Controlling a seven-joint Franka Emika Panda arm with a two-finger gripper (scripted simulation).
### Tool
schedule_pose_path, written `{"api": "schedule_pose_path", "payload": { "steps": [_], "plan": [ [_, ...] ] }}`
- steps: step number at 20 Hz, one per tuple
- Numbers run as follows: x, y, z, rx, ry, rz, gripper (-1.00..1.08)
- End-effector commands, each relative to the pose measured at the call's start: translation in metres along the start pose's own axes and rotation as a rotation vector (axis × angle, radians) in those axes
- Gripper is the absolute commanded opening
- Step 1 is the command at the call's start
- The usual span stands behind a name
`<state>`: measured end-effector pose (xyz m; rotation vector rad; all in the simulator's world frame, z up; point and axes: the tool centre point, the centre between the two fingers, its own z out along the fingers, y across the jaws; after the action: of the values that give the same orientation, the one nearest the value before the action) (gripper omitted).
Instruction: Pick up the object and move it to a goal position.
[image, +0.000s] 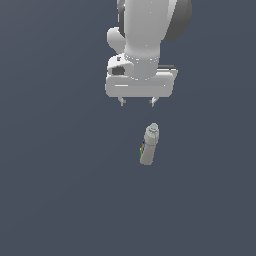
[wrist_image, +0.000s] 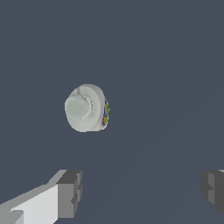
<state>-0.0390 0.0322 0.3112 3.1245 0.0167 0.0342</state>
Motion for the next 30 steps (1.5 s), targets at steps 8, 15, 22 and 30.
{"api": "schedule_pose_path", "payload": {
  "steps": [8,15,22,30],
  "plan": [
    [0.034,-0.037,0.02,0.011,-0.015,0.12,1.0],
    [0.046,-0.053,0.03,0.014,-0.022,0.169,1.0],
    [0.047,-0.055,0.032,0.015,-0.023,0.172,1.0],
    [0.046,-0.056,0.062,0.015,-0.023,0.174,1.0]
  ]
}}
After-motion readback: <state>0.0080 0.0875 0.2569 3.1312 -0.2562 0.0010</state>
